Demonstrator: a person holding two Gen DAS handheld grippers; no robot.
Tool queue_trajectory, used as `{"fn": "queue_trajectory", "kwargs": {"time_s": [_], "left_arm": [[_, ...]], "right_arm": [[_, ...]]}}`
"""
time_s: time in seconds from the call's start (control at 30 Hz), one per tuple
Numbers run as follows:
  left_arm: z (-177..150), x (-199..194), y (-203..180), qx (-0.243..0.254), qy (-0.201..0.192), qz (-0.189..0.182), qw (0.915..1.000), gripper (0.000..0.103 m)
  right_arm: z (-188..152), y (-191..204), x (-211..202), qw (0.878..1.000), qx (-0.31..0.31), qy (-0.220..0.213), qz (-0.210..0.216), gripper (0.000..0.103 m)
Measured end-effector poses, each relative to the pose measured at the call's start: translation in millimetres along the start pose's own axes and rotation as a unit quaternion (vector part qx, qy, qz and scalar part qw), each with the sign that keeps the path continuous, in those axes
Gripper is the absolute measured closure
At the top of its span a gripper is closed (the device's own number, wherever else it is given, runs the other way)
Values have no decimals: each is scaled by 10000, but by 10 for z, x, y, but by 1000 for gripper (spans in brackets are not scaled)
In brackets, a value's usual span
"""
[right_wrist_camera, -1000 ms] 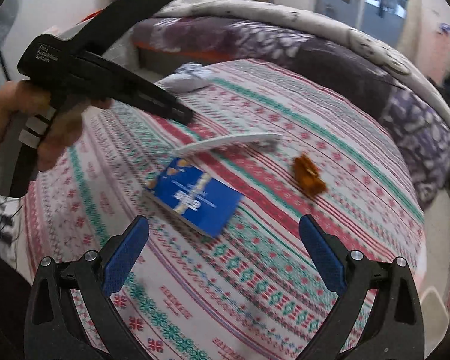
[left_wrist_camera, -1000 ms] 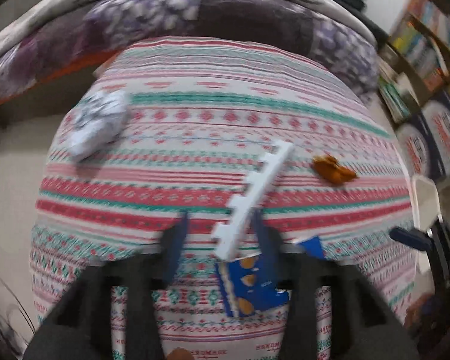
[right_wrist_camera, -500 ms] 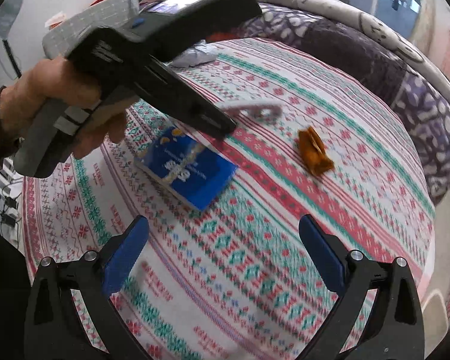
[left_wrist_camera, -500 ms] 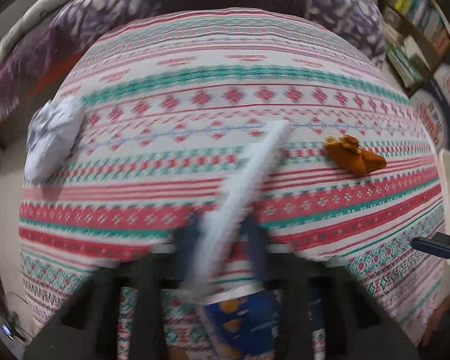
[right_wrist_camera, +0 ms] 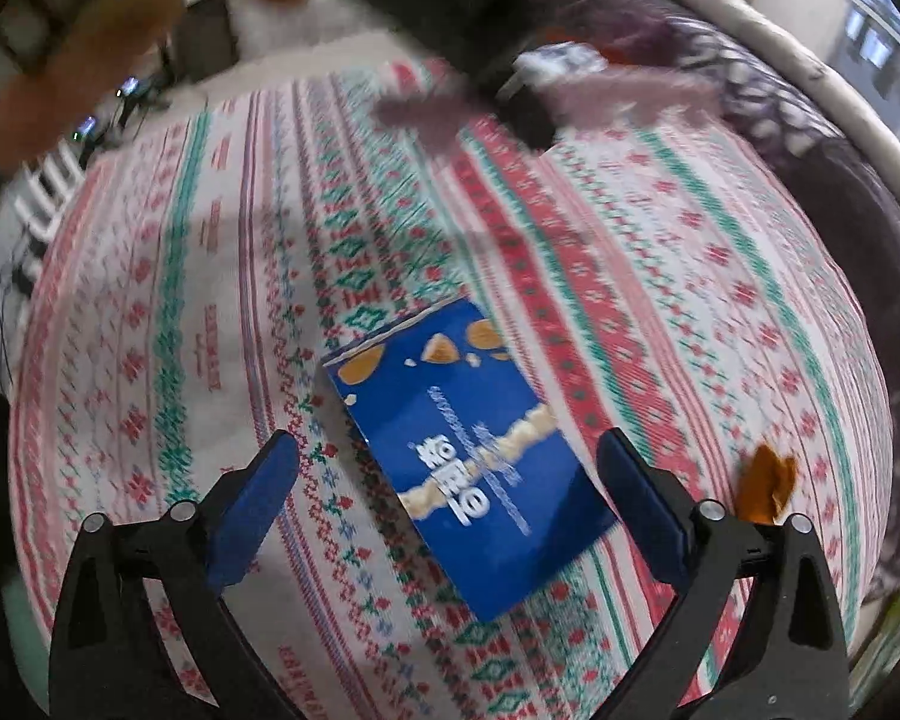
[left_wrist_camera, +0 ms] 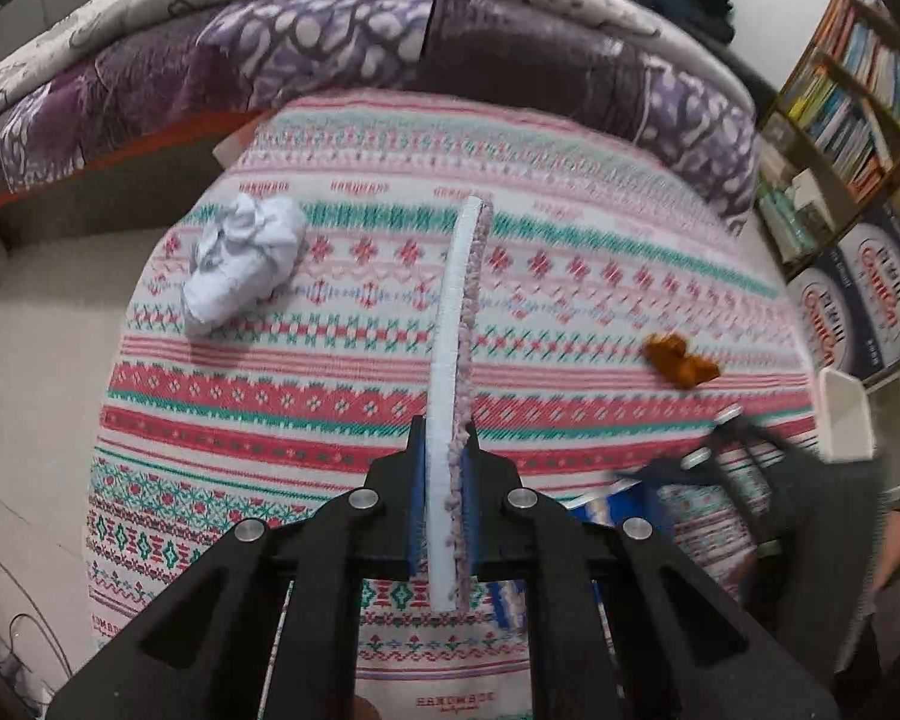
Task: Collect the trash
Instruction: 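Grasp the long grey-white strip beside the blue box with the left tool, then grasp the blue biscuit box with the right tool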
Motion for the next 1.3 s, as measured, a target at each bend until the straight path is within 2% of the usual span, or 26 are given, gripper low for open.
{"fn": "queue_trajectory", "kwargs": {"time_s": [0.03, 0.07, 0.13, 0.27, 0.4, 0.53, 0.77, 0.9, 1.1, 1.3], "left_arm": [[14, -32, -12, 18, -46, -15, 10000, 93], [23, -52, -27, 39, -76, -7, 10000, 93], [24, -54, -40, 47, -94, 41, 9999, 93], [28, -97, 28, -131, -153, 134, 9997, 93], [37, -262, 71, -341, -355, 188, 9986, 93], [56, -460, -4, -448, -584, 299, 9968, 93], [58, -921, -224, -702, -1018, 551, 9908, 93], [-10, -1110, -370, -899, -1159, 718, 9866, 93], [-168, -1260, -734, -1125, -1329, 882, 9808, 93], [-329, -1213, -1100, -1178, -1499, 1046, 9761, 93]], "right_arm": [[11, 8, -1, 9999, 49, -19, 128, 28], [27, 6, -29, 9991, 210, -63, 351, 48], [33, -39, -76, 9975, 529, -90, 458, 48], [-39, -31, -178, 9967, 738, -240, 232, 49], [-114, -10, -420, 9922, 1091, -580, -176, 49], [-172, -67, -754, 9810, 1559, -915, -706, 49], [-321, -177, -1559, 9481, 2299, -1585, -1518, 49], [-475, -269, -1939, 9204, 2865, -1878, -1882, 49], [-841, -365, -2293, 8779, 3596, -2180, -2292, 49], [-1219, -431, -2470, 8476, 3907, -2349, -2715, 49]]}}
Point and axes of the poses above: each gripper's, at about its wrist camera, not at the fingertips, and x roughly the way its jaws point, y to its left, z to its top, the point moved 6 cm from there along x, roughly the way its jaws point, and after that the axes turned 7 degrees about z, right-handed, at the moved point
